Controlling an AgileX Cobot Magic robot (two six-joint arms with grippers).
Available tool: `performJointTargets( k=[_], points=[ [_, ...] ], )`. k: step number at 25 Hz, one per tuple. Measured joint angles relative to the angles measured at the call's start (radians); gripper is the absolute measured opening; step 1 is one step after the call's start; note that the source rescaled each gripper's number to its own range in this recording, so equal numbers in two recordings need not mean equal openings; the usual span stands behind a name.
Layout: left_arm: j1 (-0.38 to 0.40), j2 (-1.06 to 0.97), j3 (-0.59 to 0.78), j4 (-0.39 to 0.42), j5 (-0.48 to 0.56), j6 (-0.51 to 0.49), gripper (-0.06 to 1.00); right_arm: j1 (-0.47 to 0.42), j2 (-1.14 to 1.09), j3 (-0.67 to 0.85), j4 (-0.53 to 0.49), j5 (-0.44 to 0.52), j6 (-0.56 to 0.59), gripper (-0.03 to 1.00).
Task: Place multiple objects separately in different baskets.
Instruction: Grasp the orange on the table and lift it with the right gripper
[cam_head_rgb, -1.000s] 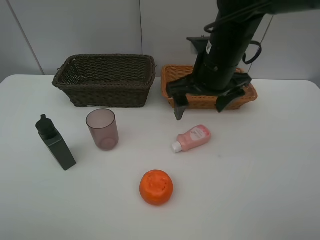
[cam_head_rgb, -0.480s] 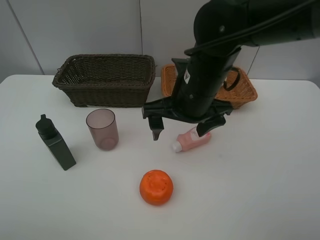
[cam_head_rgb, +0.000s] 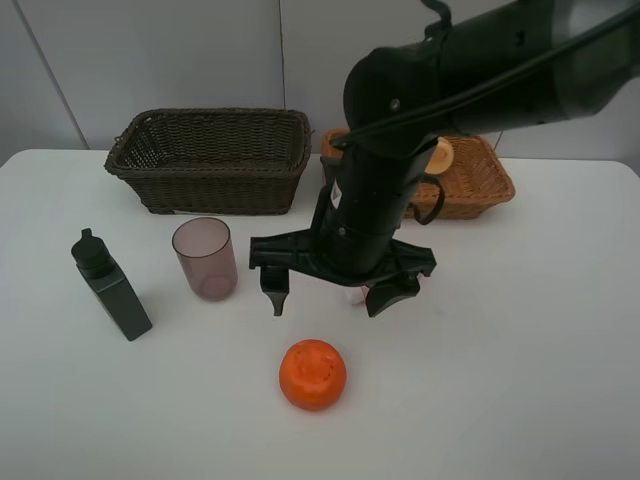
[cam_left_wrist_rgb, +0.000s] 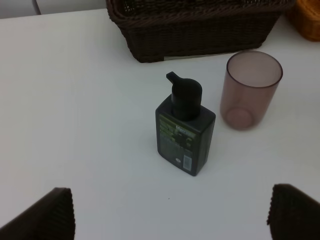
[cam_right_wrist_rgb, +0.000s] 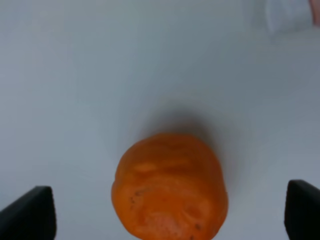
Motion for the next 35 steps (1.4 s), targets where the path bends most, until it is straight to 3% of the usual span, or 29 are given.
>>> performJointTargets(
  k=[18,35],
  points=[
    [0.000,0.000,0.000,0.000,0.000,0.000,1.00,0.059,0.151,0.000,0.016,-0.010,0.093,1.00],
    [0.000,0.000,0.000,0.000,0.000,0.000,1.00,0.063,0.214,0.000,0.025,-0.026,0.096,1.00]
  ],
)
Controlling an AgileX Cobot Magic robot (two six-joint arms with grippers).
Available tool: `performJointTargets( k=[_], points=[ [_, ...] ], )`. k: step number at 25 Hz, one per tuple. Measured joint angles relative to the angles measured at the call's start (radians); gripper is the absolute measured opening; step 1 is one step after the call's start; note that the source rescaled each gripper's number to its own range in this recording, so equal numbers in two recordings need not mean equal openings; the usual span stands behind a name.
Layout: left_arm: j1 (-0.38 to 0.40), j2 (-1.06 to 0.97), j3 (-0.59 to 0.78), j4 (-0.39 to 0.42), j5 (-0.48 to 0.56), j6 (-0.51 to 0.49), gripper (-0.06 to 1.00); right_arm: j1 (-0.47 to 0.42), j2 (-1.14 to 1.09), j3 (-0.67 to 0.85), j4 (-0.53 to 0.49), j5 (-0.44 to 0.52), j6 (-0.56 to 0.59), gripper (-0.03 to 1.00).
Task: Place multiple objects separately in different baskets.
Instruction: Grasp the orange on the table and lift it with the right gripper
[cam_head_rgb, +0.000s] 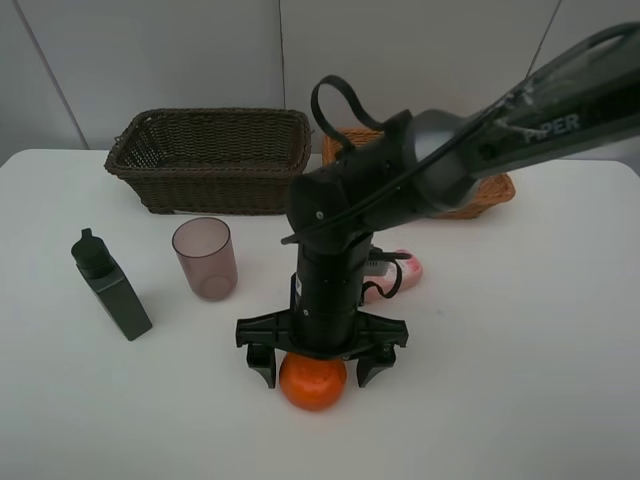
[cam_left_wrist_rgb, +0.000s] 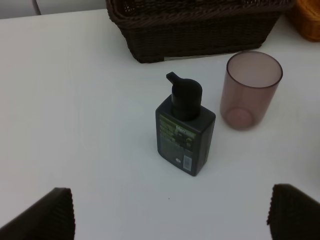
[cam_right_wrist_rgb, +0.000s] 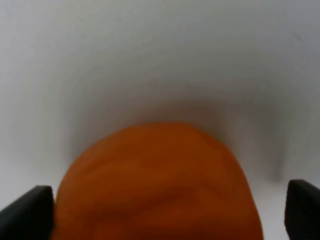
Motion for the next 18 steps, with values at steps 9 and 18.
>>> performJointTargets(
  k=[9,18],
  points=[
    [0.000,0.000,0.000,0.000,0.000,0.000,1.00,0.000,0.014,0.000,0.027,0.011,0.000,0.44],
    [0.000,0.000,0.000,0.000,0.000,0.000,1.00,0.000,0.014,0.000,0.027,0.018,0.000,0.45]
  ],
)
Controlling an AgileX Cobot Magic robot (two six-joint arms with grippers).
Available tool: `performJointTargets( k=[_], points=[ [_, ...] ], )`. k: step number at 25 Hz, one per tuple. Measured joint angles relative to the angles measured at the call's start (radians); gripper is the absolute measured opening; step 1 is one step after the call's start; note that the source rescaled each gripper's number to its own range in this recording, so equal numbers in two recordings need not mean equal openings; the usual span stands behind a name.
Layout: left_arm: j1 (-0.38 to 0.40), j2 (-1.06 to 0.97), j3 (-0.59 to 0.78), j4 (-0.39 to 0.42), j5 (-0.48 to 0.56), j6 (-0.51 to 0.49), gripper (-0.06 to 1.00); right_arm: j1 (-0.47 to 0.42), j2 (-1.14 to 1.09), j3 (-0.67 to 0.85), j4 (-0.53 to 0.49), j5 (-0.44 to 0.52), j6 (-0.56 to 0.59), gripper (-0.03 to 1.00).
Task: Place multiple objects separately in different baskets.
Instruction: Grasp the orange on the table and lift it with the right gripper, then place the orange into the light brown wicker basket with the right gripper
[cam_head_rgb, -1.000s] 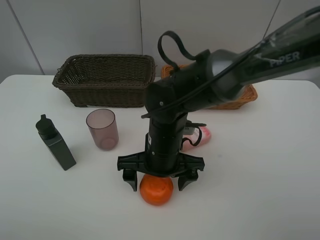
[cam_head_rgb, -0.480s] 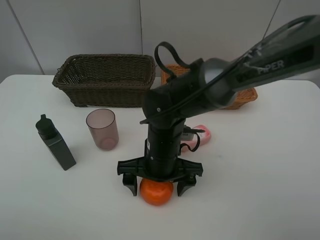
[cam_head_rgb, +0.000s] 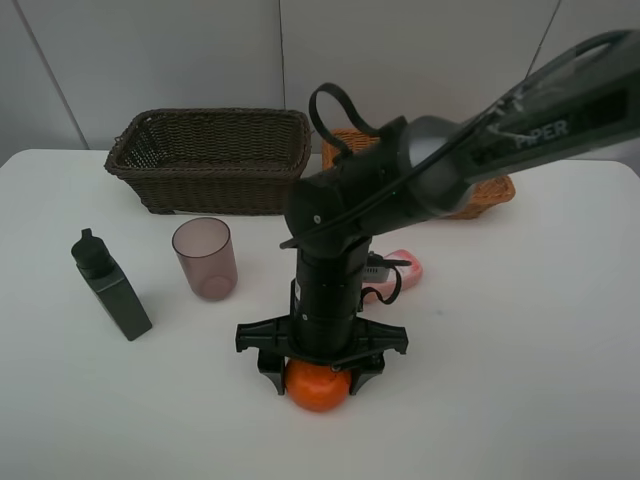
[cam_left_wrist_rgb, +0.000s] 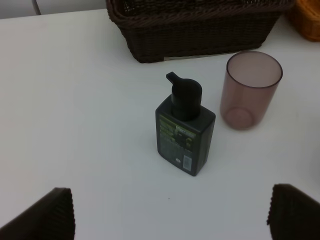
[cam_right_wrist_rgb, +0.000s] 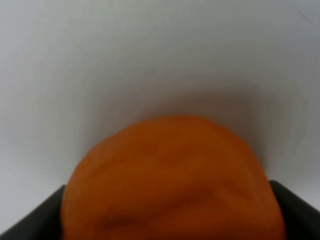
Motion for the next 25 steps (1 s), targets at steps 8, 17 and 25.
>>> performJointTargets(
  k=[8,17,25],
  points=[
    [0.000,0.000,0.000,0.000,0.000,0.000,1.00,0.000,0.000,0.000,-0.009,0.022,-0.001,0.45],
    [0.000,0.000,0.000,0.000,0.000,0.000,1.00,0.000,0.000,-0.124,-0.105,0.199,-0.146,0.45],
    [0.000,0.000,0.000,0.000,0.000,0.000,1.00,-0.034,0.001,-0.367,-0.182,0.335,-0.301,0.45]
  ],
)
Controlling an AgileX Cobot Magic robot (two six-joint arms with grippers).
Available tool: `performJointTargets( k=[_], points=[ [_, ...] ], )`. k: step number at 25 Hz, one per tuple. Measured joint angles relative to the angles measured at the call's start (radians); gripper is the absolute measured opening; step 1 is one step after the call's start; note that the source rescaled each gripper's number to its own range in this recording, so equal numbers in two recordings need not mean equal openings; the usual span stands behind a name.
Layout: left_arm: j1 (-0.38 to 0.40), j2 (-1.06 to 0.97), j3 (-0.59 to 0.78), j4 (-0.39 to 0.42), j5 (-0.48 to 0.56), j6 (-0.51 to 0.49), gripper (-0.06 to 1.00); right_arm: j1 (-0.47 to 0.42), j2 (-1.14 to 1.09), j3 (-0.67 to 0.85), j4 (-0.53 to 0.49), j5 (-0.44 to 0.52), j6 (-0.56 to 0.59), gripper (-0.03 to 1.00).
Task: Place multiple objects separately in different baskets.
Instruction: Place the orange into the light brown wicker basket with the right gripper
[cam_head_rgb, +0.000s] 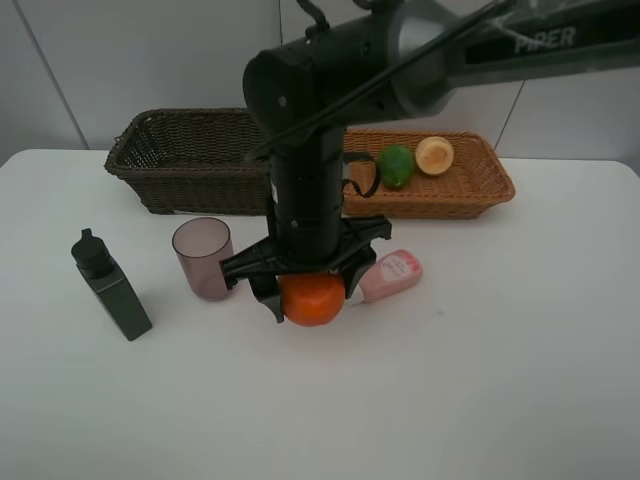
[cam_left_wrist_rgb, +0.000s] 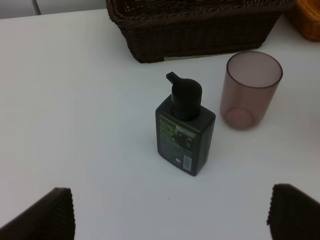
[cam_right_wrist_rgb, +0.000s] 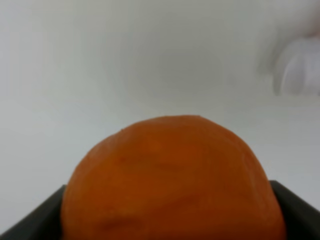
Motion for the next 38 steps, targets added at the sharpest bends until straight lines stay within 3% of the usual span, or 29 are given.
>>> performJointTargets(
  k=[10,16,23,38],
  points=[
    [0.000,0.000,0.000,0.000,0.000,0.000,1.00,-0.155,0.000,-0.202,-0.050,-0.005,-0.092,0.45],
    [0.000,0.000,0.000,0.000,0.000,0.000,1.00,-0.269,0.001,-0.225,-0.161,-0.198,-0.093,0.45],
    [0.000,0.000,0.000,0.000,0.000,0.000,1.00,-0.360,0.049,-0.225,-0.191,-0.403,-0.093,0.45],
    [0.000,0.000,0.000,0.000,0.000,0.000,1.00,-0.456,0.183,-0.220,-0.200,-0.564,-0.093,0.45]
  ],
)
